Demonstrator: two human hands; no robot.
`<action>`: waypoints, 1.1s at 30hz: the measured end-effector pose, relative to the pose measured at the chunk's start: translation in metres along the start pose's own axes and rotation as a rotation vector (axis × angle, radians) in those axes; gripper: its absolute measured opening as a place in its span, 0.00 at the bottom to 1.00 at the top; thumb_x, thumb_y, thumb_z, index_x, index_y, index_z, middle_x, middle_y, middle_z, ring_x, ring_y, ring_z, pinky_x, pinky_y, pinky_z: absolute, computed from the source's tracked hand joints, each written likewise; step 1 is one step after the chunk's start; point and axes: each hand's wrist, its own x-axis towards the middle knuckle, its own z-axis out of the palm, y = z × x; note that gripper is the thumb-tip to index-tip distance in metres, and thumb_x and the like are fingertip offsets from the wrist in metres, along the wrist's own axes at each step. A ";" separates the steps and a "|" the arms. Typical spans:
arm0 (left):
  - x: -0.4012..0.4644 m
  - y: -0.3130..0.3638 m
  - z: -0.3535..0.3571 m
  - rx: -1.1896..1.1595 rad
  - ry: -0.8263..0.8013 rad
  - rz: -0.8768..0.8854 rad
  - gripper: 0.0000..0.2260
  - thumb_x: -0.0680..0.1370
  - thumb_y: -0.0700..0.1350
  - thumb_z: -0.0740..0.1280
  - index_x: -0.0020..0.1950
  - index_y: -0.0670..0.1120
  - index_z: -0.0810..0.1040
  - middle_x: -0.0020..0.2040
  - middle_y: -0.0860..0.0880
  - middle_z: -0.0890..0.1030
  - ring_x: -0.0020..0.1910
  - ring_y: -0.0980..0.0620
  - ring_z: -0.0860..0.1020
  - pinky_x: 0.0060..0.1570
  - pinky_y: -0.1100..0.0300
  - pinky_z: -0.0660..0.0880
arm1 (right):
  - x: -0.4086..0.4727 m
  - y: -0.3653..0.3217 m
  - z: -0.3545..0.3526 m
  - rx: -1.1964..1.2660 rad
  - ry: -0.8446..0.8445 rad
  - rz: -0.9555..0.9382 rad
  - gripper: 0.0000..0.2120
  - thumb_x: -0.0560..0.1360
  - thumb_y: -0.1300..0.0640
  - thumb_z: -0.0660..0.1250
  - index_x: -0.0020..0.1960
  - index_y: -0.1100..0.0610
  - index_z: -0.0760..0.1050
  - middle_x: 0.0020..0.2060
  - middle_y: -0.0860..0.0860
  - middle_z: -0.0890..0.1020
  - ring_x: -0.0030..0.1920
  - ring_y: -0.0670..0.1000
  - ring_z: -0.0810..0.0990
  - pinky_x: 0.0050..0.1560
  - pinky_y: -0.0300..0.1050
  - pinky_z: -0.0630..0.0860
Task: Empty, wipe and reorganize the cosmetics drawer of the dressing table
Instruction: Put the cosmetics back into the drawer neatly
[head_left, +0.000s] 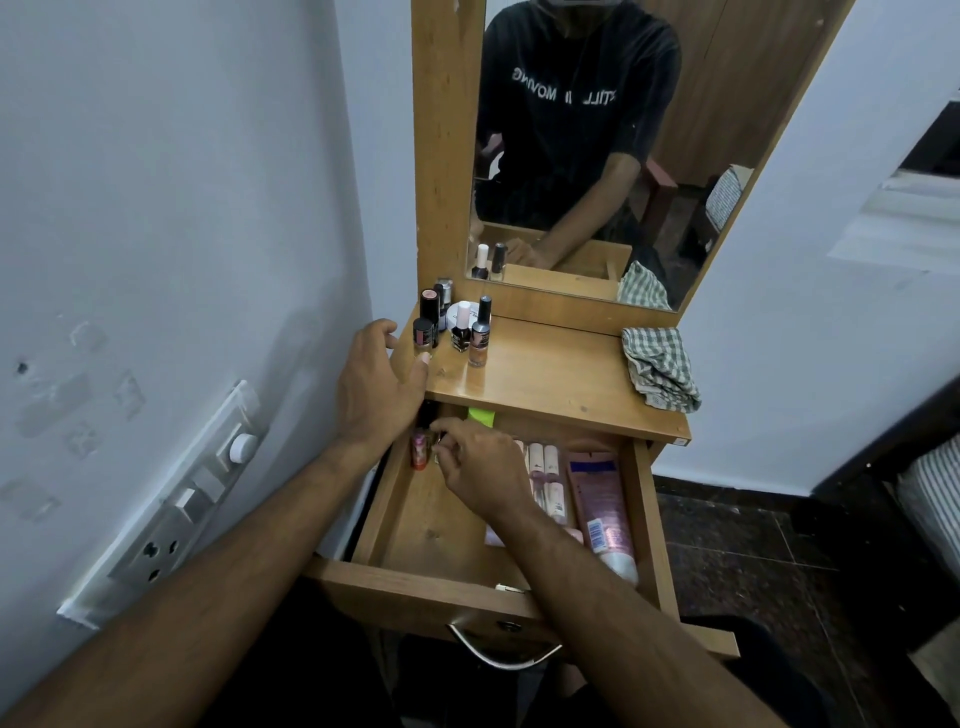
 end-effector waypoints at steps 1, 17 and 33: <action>0.002 0.001 0.001 -0.004 -0.003 -0.019 0.23 0.78 0.52 0.70 0.69 0.44 0.70 0.60 0.49 0.76 0.56 0.56 0.71 0.52 0.61 0.69 | -0.001 0.001 0.000 0.002 0.000 0.003 0.13 0.76 0.57 0.71 0.60 0.53 0.81 0.45 0.49 0.86 0.45 0.52 0.83 0.43 0.44 0.78; 0.021 0.007 0.011 0.020 -0.065 -0.097 0.15 0.76 0.51 0.73 0.59 0.45 0.78 0.52 0.49 0.84 0.50 0.49 0.81 0.49 0.54 0.79 | -0.001 0.011 0.000 -0.053 -0.135 0.057 0.12 0.77 0.54 0.69 0.59 0.51 0.83 0.50 0.53 0.85 0.48 0.56 0.83 0.44 0.45 0.75; 0.016 0.003 0.008 -0.009 -0.073 0.005 0.14 0.77 0.51 0.72 0.58 0.46 0.81 0.49 0.50 0.84 0.47 0.51 0.80 0.44 0.57 0.77 | -0.001 0.014 -0.002 -0.106 -0.343 0.156 0.17 0.80 0.45 0.65 0.64 0.53 0.79 0.52 0.55 0.85 0.55 0.57 0.82 0.51 0.48 0.78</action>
